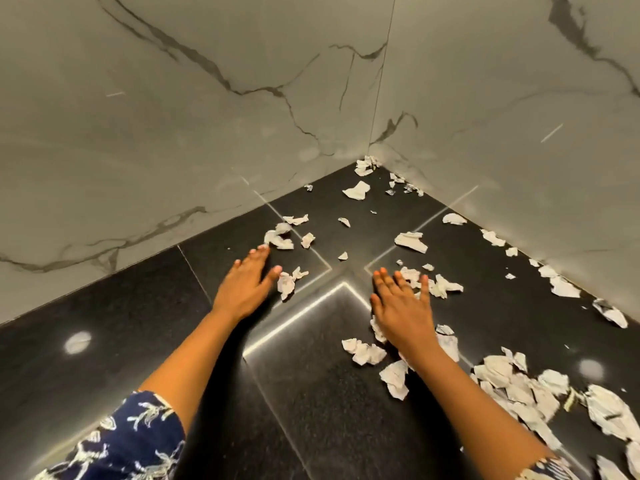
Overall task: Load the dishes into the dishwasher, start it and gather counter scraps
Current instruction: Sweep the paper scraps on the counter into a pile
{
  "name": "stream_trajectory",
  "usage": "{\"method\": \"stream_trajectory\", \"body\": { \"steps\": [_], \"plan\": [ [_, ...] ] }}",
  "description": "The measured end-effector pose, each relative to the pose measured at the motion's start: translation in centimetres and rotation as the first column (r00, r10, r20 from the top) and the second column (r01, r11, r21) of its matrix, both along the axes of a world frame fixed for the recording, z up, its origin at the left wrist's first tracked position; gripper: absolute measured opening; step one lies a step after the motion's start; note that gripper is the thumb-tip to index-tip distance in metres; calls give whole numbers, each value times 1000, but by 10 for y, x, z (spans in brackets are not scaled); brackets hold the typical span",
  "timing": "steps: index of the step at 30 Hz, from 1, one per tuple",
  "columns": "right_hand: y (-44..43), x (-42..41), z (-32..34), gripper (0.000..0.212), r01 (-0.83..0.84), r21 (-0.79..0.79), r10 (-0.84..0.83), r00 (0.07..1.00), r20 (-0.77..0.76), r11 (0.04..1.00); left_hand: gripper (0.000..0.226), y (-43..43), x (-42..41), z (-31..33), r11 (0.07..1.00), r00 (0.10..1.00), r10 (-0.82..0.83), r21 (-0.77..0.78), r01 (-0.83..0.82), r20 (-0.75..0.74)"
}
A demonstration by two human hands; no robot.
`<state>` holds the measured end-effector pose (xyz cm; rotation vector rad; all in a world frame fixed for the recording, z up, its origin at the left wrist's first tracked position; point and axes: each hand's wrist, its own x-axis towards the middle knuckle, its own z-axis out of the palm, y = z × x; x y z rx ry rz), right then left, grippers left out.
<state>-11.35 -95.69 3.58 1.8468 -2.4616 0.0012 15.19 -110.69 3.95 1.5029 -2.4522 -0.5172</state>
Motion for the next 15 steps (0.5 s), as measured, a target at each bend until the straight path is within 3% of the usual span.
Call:
{"method": "stream_trajectory", "body": {
  "steps": [3,5,7,9,10,12,15],
  "plan": [
    [25,-23,3,74,46,23,-46,999,-14,999,103,34,-39,1,967,968,-252,19,253,-15],
    [35,-36,9,68,60,-11,-60,998,-20,998,96,47,-50,-1,933,932,-358,11,360,-59],
    [41,-53,17,53,112,-116,-102,991,88,987,86,44,-50,-3,963,940,-266,-22,268,-215],
    [42,-81,25,47,229,-197,-181,955,235,953,73,25,-48,-5,1000,923,0,26,11,-385],
    [41,-97,28,49,293,-216,-227,932,283,931,69,11,-48,-4,992,909,122,64,-105,-400],
    [31,-130,29,54,385,-188,-302,883,360,904,68,-16,-60,0,968,908,252,106,-229,-334],
    [9,-163,18,60,415,-56,-343,813,471,908,71,-40,-102,5,975,956,215,107,-197,-201]
  ]
}}
